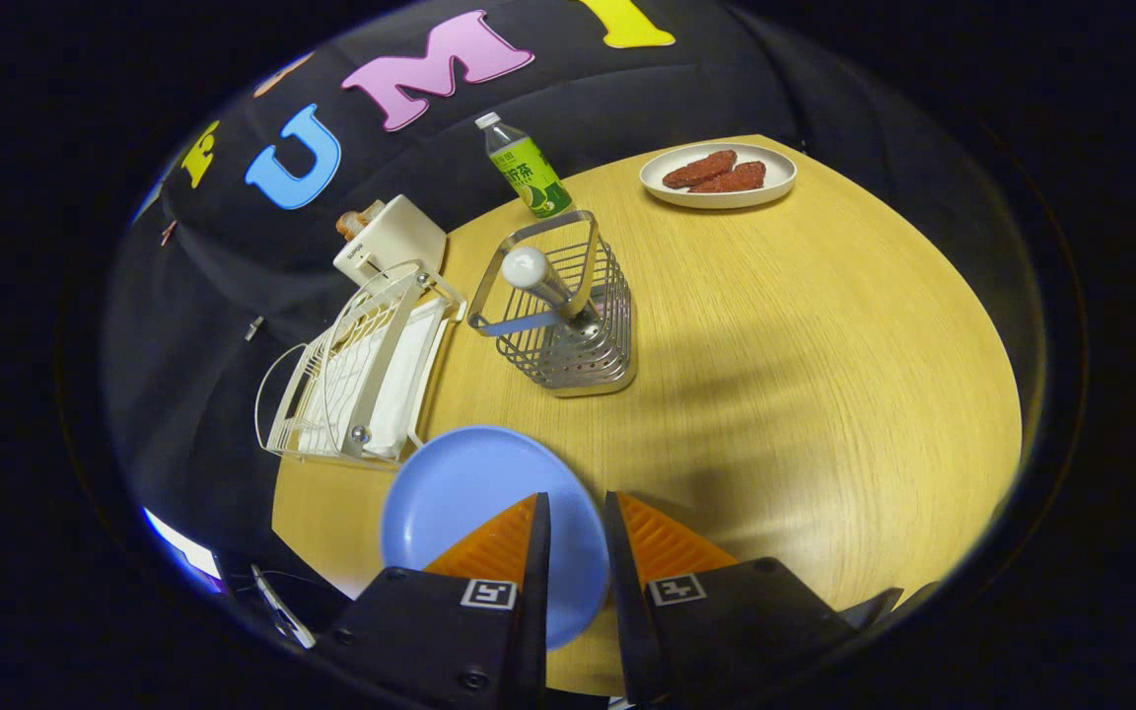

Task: Take the plate from the dish rack, then take the spoon from the basket and place it into the plate.

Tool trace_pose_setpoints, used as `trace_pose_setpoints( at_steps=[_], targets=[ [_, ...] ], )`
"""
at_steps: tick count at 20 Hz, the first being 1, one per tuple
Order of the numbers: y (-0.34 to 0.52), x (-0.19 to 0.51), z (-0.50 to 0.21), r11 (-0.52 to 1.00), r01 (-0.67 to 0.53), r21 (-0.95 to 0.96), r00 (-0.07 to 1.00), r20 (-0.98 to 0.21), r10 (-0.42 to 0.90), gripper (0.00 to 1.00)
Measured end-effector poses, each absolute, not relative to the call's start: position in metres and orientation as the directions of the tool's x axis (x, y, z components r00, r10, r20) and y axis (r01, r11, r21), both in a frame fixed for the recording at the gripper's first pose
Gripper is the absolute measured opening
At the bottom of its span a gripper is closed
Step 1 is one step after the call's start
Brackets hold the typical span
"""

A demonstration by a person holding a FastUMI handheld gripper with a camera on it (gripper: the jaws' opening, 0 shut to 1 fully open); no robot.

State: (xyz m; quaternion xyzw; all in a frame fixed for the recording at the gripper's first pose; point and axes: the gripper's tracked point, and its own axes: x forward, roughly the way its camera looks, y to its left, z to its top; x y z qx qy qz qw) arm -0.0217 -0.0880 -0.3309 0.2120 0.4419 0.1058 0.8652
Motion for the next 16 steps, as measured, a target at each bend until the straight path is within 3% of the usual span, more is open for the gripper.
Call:
trace_pose_setpoints(
  at_steps=[1, 3, 6, 12, 16],
  targets=[
    [-0.088, -0.023, -0.331, 0.892, -0.016, 0.451, 0.585, -0.719, 0.374, 0.34],
    [-0.094, -0.017, -0.322, 0.908, -0.069, 0.414, 0.622, -0.694, 0.364, 0.52],
    [-0.106, 0.004, -0.291, 0.931, -0.153, 0.332, 0.733, -0.594, 0.332, 0.98],
    [-0.108, 0.043, -0.23, 0.942, -0.257, 0.214, 0.883, -0.345, 0.32, 0.98],
    [-0.107, 0.068, -0.23, 0.947, -0.267, 0.181, 0.908, -0.282, 0.31, 0.98]
  ],
)
